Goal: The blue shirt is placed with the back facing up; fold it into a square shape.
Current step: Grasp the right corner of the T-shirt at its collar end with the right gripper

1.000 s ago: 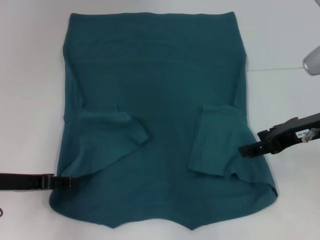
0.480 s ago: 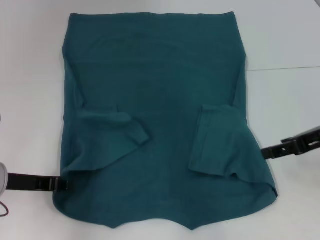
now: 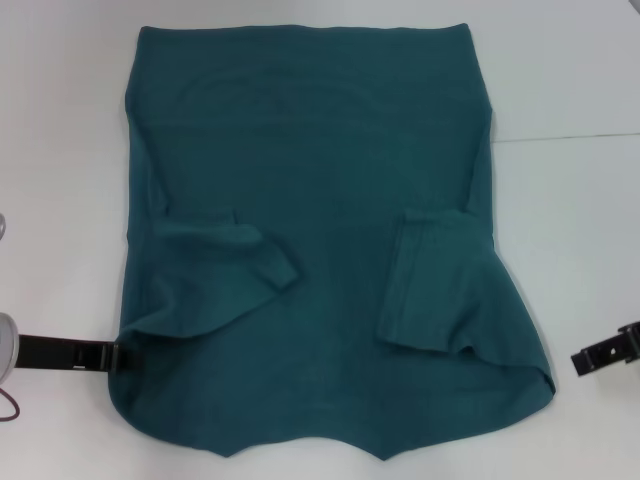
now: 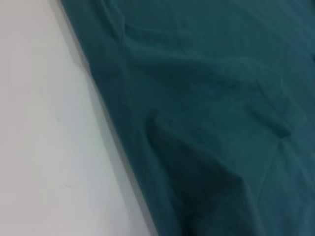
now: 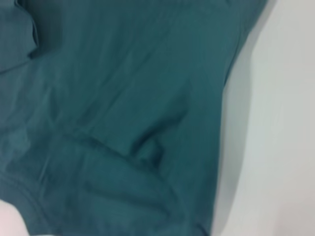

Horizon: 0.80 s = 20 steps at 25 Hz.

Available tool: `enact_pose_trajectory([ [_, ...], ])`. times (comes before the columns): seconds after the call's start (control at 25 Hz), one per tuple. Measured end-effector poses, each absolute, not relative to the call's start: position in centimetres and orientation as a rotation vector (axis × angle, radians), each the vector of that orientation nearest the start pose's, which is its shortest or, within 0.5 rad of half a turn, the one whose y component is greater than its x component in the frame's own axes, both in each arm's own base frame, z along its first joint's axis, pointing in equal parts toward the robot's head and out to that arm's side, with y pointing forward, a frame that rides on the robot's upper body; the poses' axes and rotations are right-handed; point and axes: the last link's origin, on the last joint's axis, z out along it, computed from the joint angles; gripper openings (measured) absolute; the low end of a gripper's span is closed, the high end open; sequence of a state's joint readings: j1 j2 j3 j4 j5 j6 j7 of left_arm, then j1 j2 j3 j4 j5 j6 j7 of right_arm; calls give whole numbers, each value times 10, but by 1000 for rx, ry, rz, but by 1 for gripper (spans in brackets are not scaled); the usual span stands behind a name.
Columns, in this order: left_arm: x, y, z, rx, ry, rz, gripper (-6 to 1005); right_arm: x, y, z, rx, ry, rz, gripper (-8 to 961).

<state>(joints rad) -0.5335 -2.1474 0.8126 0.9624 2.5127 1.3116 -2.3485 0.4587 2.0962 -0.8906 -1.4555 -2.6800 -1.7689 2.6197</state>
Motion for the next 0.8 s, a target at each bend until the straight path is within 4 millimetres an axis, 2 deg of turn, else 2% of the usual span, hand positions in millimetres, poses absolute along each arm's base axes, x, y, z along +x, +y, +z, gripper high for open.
enact_pose_trajectory([
  [0.36, -291, 353, 4, -2276, -1497, -59, 7, 274, 320, 58, -2201, 1609, -300, 774],
  [0.8, -290, 352, 1, -2287, -1493, -52, 7, 272, 330, 34, -2206, 1586, -348, 771],
])
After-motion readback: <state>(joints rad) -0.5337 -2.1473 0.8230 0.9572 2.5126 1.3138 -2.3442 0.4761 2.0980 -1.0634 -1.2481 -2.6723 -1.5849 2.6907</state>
